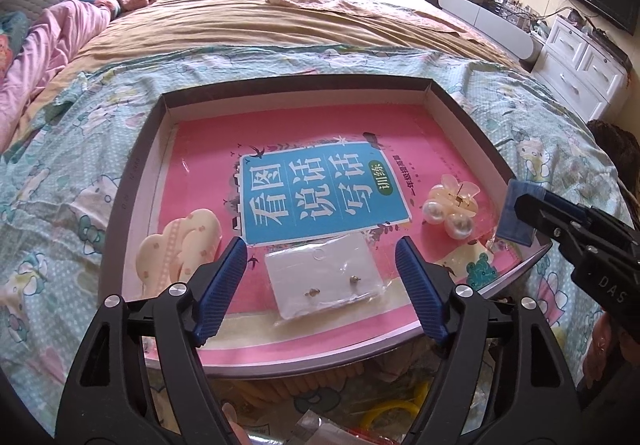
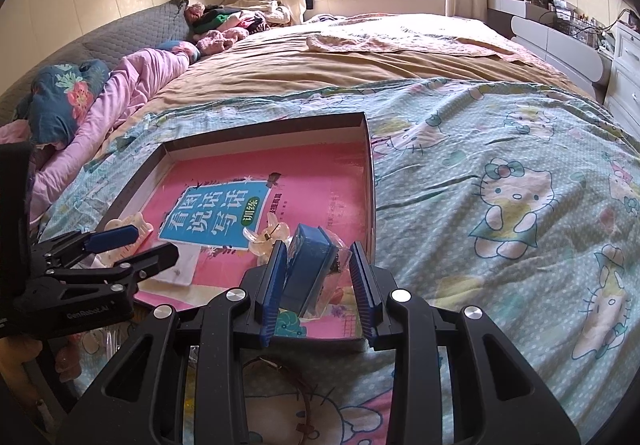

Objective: Organize jewelry
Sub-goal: 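Open the right tool to set the blue box in the tray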

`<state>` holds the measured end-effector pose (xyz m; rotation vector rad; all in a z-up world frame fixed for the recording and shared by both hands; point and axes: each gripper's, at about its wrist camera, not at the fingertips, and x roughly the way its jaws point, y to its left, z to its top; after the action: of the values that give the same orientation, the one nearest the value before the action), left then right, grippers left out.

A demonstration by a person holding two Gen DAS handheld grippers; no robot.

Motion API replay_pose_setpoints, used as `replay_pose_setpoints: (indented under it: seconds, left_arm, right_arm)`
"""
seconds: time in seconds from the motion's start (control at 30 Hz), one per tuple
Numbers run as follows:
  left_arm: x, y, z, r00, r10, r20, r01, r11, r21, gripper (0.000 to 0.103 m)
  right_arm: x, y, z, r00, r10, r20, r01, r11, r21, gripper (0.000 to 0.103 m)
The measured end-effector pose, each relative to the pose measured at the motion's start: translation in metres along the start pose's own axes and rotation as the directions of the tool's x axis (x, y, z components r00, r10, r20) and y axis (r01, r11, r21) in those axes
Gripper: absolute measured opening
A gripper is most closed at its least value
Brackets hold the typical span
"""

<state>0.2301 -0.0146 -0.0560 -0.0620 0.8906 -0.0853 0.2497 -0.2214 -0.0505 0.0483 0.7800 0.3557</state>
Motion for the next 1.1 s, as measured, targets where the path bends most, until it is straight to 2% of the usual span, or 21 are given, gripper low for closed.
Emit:
replay_pose_setpoints:
  seconds: [0.07, 0.37, 0.47, 0.63, 0.73, 0.8, 0.97, 1.1]
  left_arm:
    - [-0.003, 0.001, 0.001, 1.0, 0.002, 0.006, -0.002, 1.0, -0.001, 0.075]
    - [-0.016, 0.007, -0.001, 1.0, -0.001, 0.031, 0.002, 1.0, -0.027, 0.077]
    - [-0.019, 0.01, -0.001, 0.999, 0.0, 0.035, 0.001, 0.999, -0.037, 0.079]
    - [-0.025, 0.014, -0.003, 0.999, 0.003, 0.041, 0.0, 0.998, -0.056, 0.083]
    - [-0.03, 0.017, -0.004, 0.999, 0.011, 0.048, -0.008, 0.998, -0.065, 0.087]
    - [-0.033, 0.018, -0.005, 0.999, 0.018, 0.05, -0.014, 0.997, -0.074, 0.091]
    - [-0.041, 0.02, -0.008, 0.998, 0.016, 0.066, -0.01, 0.996, -0.091, 0.093]
    - [-0.047, 0.021, -0.009, 0.997, 0.02, 0.075, -0.013, 0.995, -0.097, 0.093]
  right_arm:
    - [0.0, 0.0, -0.001, 1.0, 0.001, -0.003, -0.001, 1.0, 0.004, 0.031]
    - [-0.001, 0.0, -0.002, 1.0, 0.006, -0.008, -0.006, 1.0, 0.01, 0.032]
    - [-0.002, -0.001, -0.004, 1.0, 0.008, -0.006, -0.008, 1.0, 0.017, 0.035]
    - [-0.012, 0.0, -0.006, 1.0, 0.021, 0.007, -0.021, 0.999, 0.032, 0.046]
    - [-0.018, 0.0, -0.007, 0.999, 0.026, 0.019, -0.027, 0.999, 0.037, 0.057]
    - [-0.023, 0.001, -0.007, 0.999, 0.031, 0.029, -0.032, 0.999, 0.043, 0.059]
    - [-0.035, 0.001, -0.007, 0.998, 0.048, 0.051, -0.051, 0.997, 0.058, 0.073]
    - [-0.046, 0.002, -0.005, 0.995, 0.059, 0.076, -0.063, 0.996, 0.064, 0.08]
